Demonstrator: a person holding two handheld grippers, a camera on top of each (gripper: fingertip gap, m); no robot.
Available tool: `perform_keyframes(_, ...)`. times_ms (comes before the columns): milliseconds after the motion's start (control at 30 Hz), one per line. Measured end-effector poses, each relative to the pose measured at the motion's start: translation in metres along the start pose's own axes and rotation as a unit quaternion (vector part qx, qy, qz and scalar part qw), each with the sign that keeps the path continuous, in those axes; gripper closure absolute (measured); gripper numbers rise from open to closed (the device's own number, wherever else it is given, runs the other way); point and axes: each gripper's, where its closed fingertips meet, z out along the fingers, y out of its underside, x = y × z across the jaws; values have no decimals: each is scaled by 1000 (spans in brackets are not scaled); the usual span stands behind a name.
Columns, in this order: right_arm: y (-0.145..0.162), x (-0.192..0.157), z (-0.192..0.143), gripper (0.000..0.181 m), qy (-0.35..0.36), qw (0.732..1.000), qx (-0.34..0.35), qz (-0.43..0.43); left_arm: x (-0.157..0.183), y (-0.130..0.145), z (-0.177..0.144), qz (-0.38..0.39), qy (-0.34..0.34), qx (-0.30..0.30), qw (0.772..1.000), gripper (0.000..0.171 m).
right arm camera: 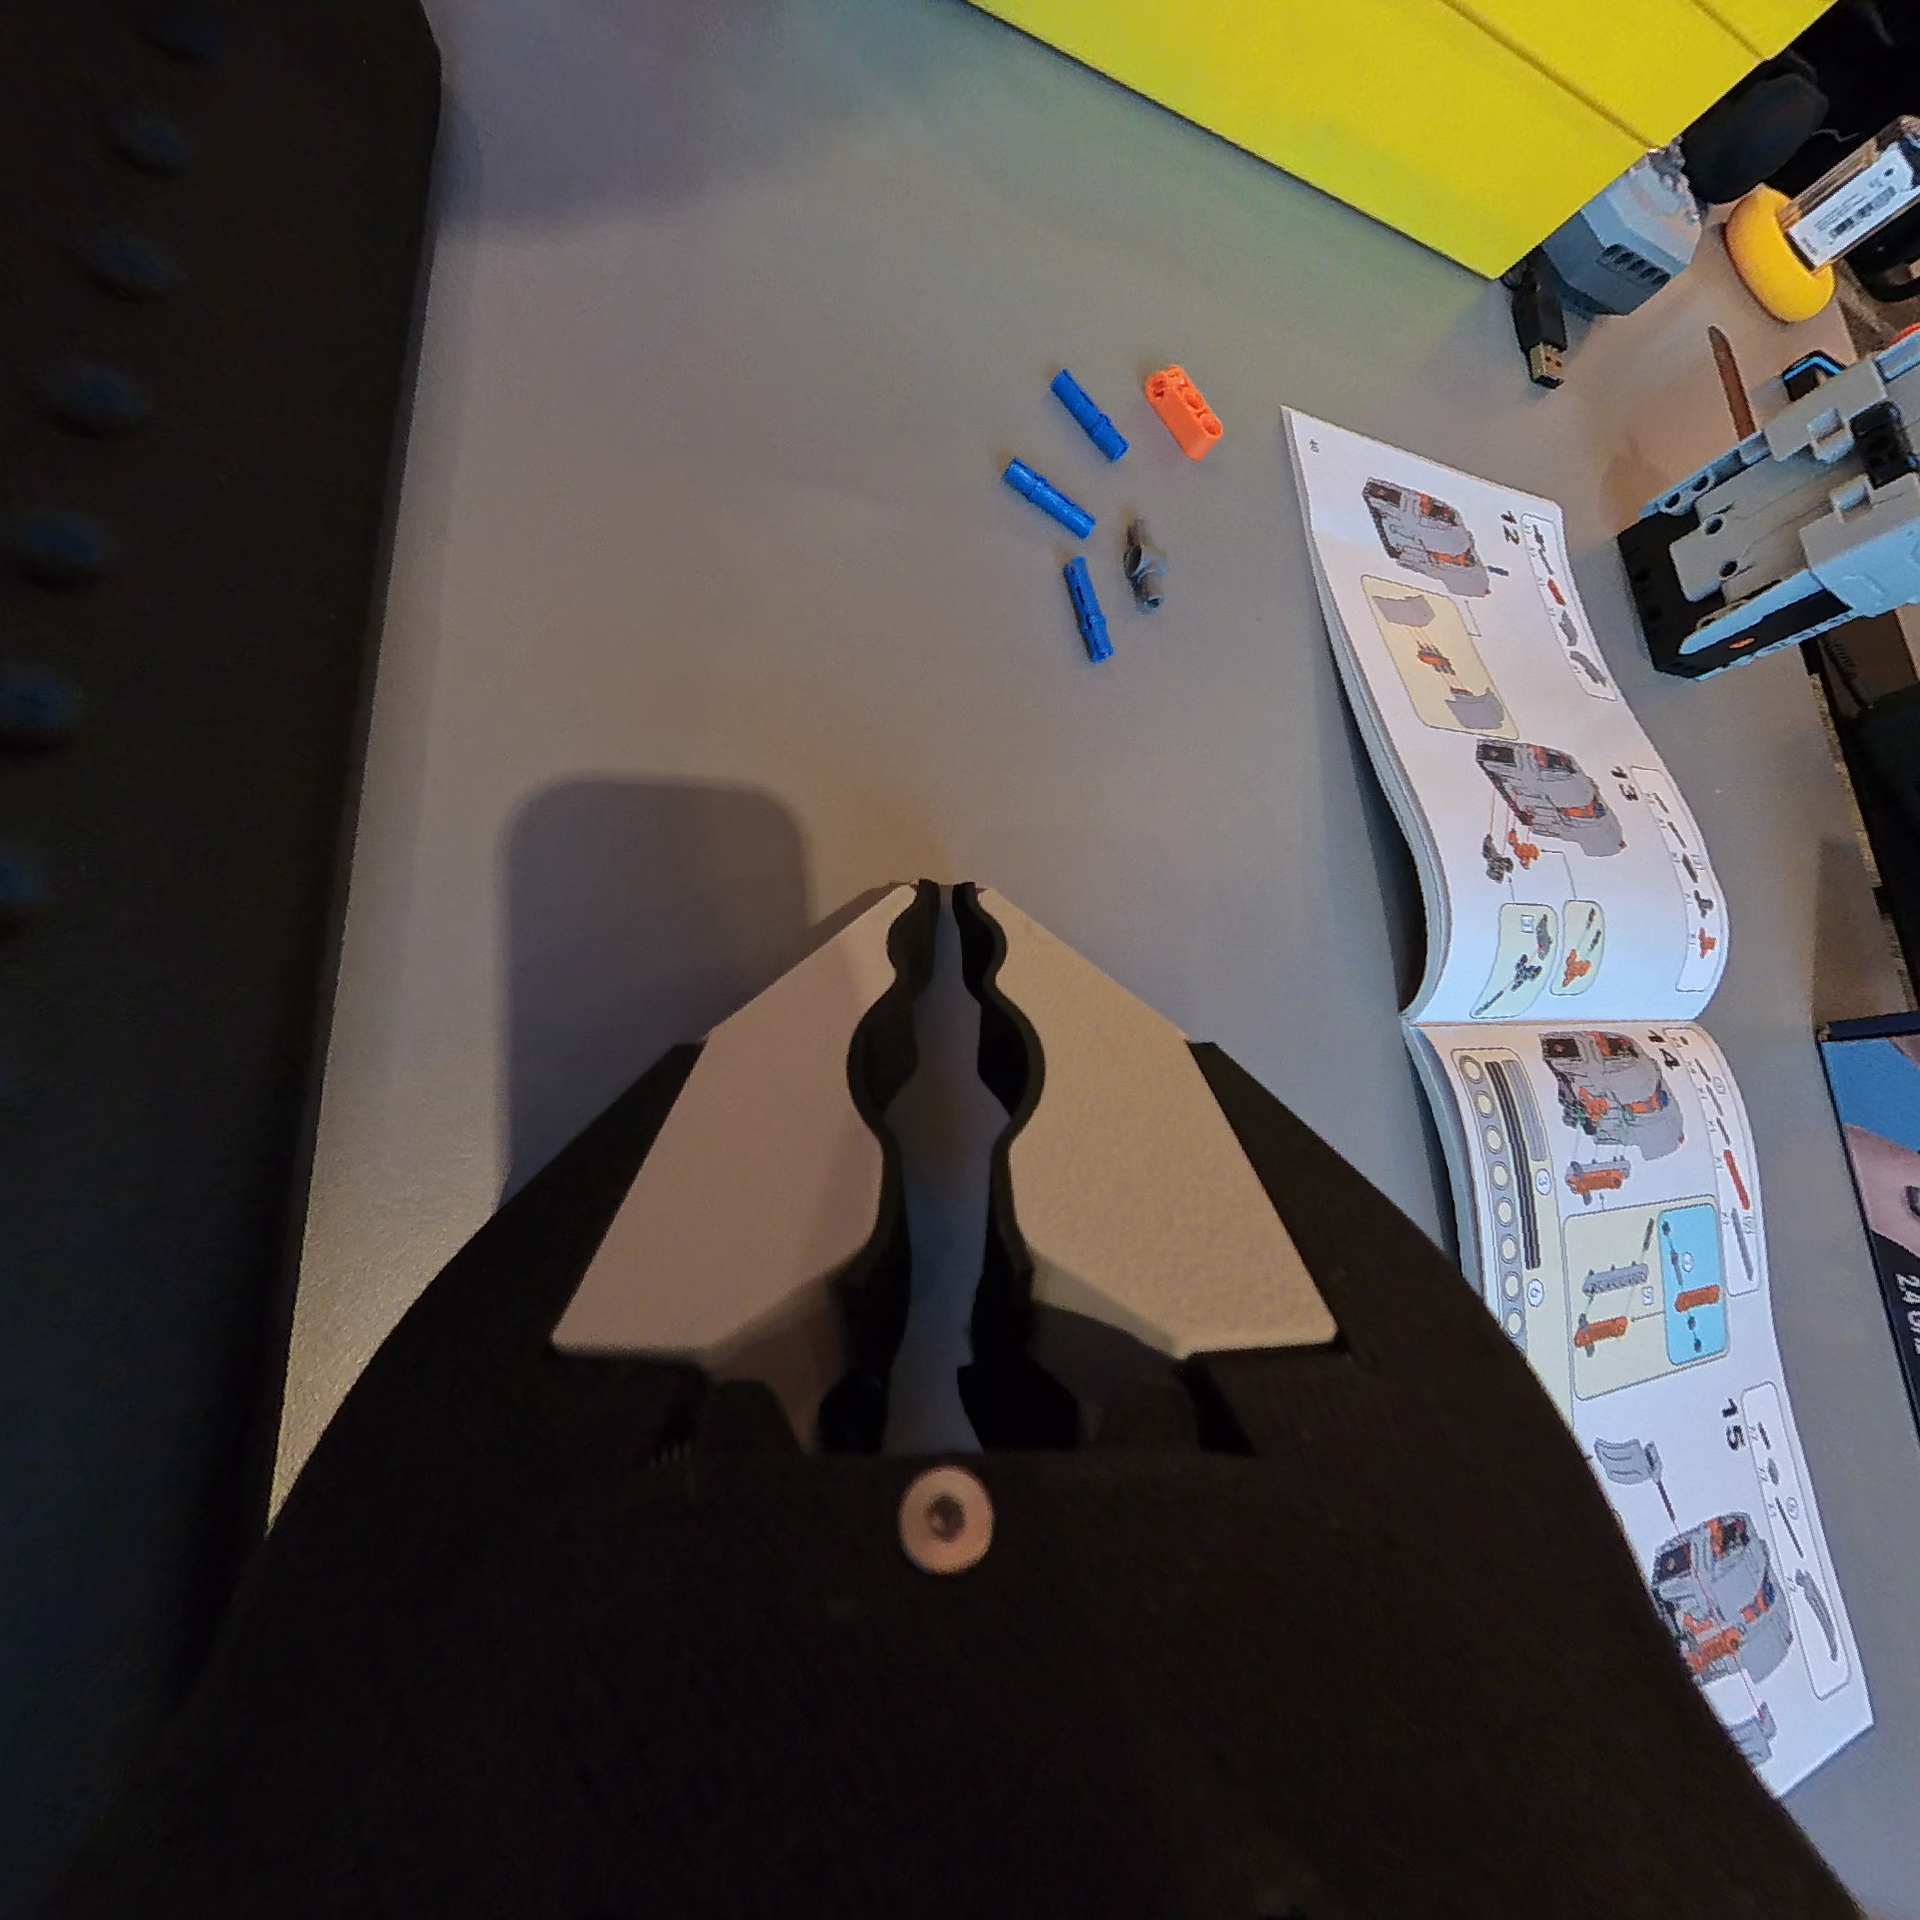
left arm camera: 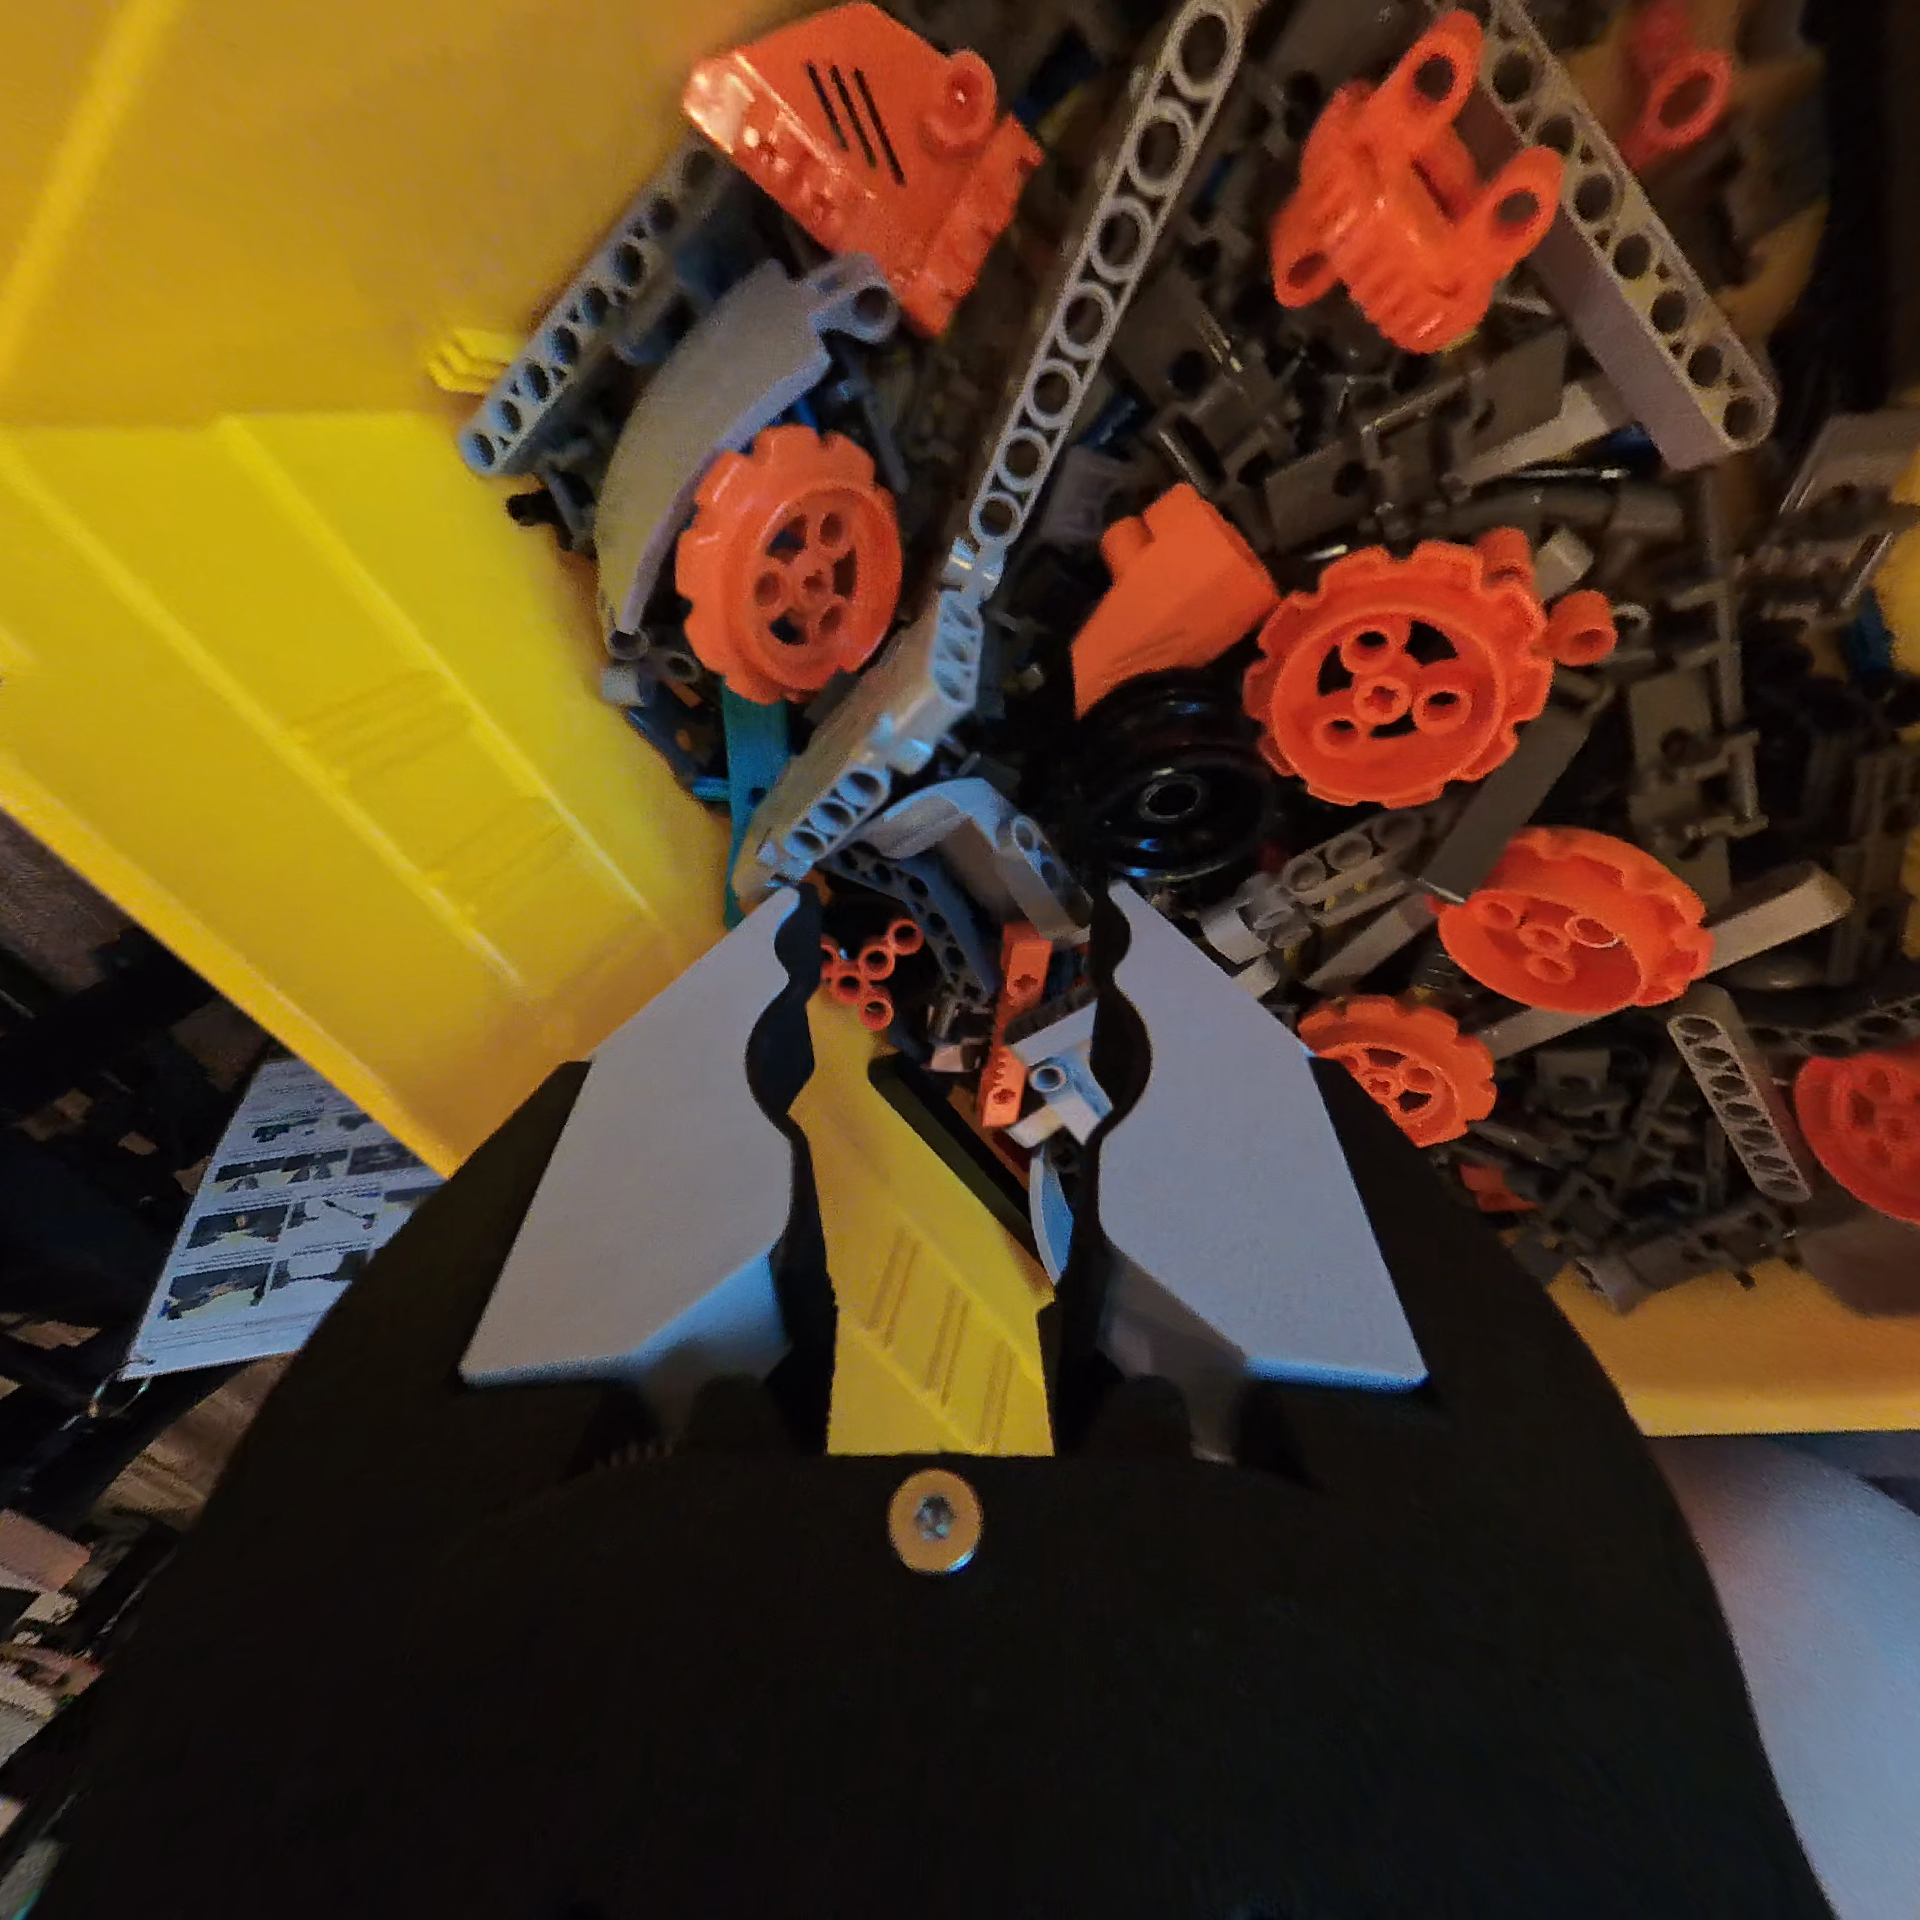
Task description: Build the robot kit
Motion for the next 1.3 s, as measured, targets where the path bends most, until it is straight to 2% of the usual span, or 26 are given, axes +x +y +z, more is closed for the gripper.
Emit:
perform_keyframes(100, 0, 0, 0, 178, 0, 1000, 0, 0, -8, -9, -3, -11, -8, 30, 999, 129)
perform_keyframes(167, 0, 0, 0, 178, -1, 1000, 0, 1, -15, -16, -7, -24, -19, 54, 998, 150)
perform_keyframes(233, 0, 0, 0, 178, -1, 1000, 1, 1, -19, -17, -8, -36, -21, 59, 997, 155)
perform_keyframes(467, 0, 0, 0, 178, -3, 1000, 3, 5, -20, -3, -7, -78, 16, 49, 996, 156)
perform_keyframes(567, 0, 0, 0, 178, -1, 1000, 1, 2, -19, 0, -9, -91, 34, 62, 993, 153)
perform_keyframes(633, 0, 0, 0, 178, -1, 1000, 1, 2, -21, 4, -14, -103, 37, 70, 991, 144)
perform_keyframes(767, 0, -1, 0, 178, -1, 1000, 0, -1, -27, 8, -28, -137, 35, 93, 986, 144)
perform_keyframes(900, 0, -1, 0, 178, -3, 1000, 1, 3, -23, 3, -35, -130, 38, 111, 985, 145)
perform_keyframes(967, 0, 0, 0, 179, -3, 1000, 2, 3, -16, 1, -31, -131, 57, 103, 984, 144)
perform_keyframes(1067, 0, 0, 0, 179, -2, 1000, 1, 2, -19, 4, -20, -144, 44, 65, 987, 139)
perform_keyframes(1300, 0, 0, 0, 178, -2, 1000, 1, 1, -11, 6, -5, -127, 57, 28, 990, 140)
